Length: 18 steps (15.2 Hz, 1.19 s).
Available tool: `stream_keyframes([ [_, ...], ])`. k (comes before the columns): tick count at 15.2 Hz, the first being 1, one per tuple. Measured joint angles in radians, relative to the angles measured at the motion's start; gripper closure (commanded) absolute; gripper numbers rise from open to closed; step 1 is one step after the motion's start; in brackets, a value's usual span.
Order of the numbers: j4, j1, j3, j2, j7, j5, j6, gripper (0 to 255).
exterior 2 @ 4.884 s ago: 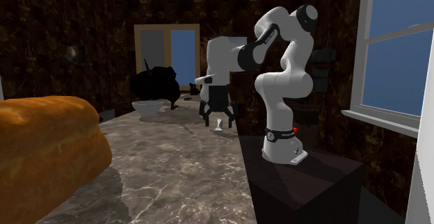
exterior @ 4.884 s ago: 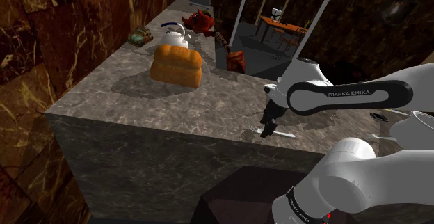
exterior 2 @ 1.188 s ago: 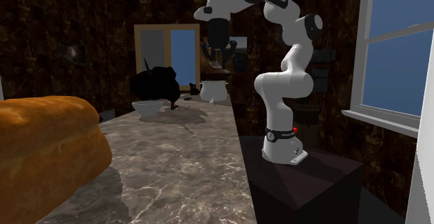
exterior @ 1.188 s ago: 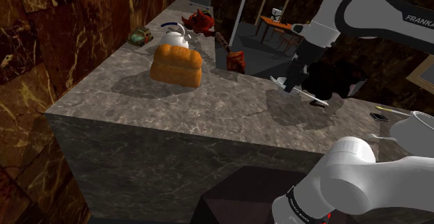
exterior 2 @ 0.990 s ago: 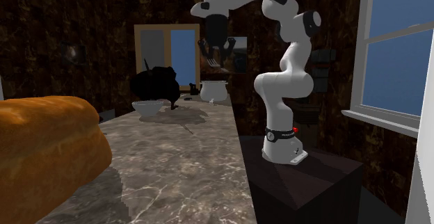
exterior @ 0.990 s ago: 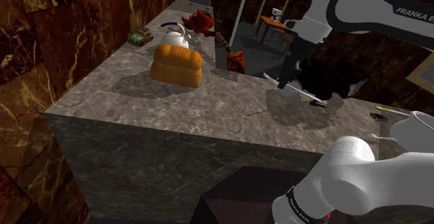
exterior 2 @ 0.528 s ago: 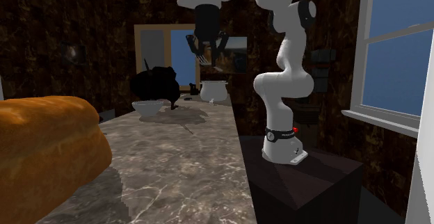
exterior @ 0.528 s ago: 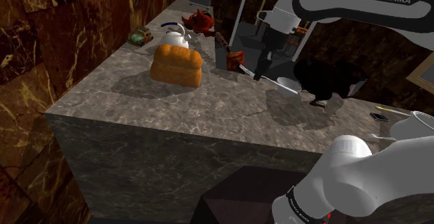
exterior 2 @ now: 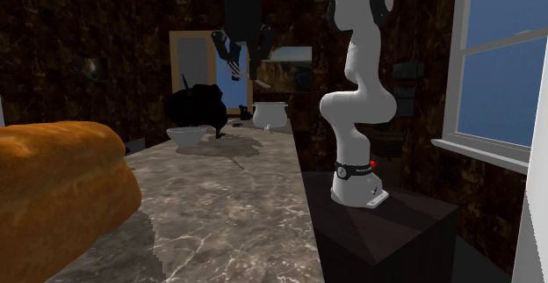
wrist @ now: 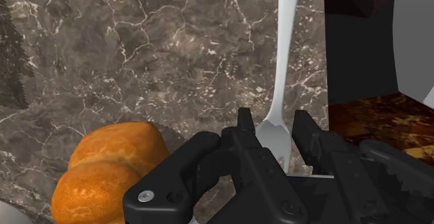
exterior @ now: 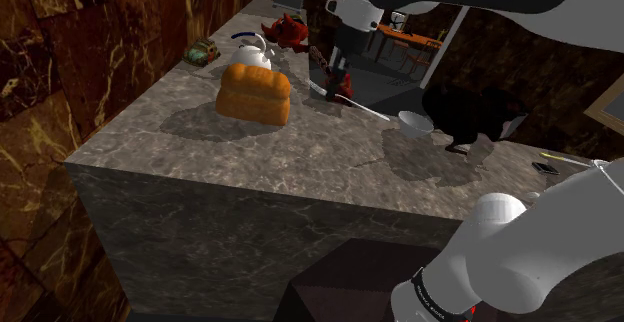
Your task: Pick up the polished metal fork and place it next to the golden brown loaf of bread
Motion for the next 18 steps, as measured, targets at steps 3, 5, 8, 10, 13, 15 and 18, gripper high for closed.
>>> stream_keyframes([
  [3,0.085,0.018,0.017,0.096,0.028,0.018,0.011,255],
  [5,0.175,0.028,0.026,0.174,0.043,0.029,-0.001,255],
  [8,0.294,0.04,0.037,0.284,0.063,0.043,-0.011,255],
  [10,0.392,0.046,0.043,0.367,0.075,0.052,-0.026,255],
  [13,0.55,0.057,0.055,0.486,0.099,0.063,-0.064,255],
  [15,0.698,0.059,0.06,0.591,0.111,0.071,-0.107,255],
  [18,0.945,0.062,0.068,0.753,0.132,0.081,-0.191,255],
])
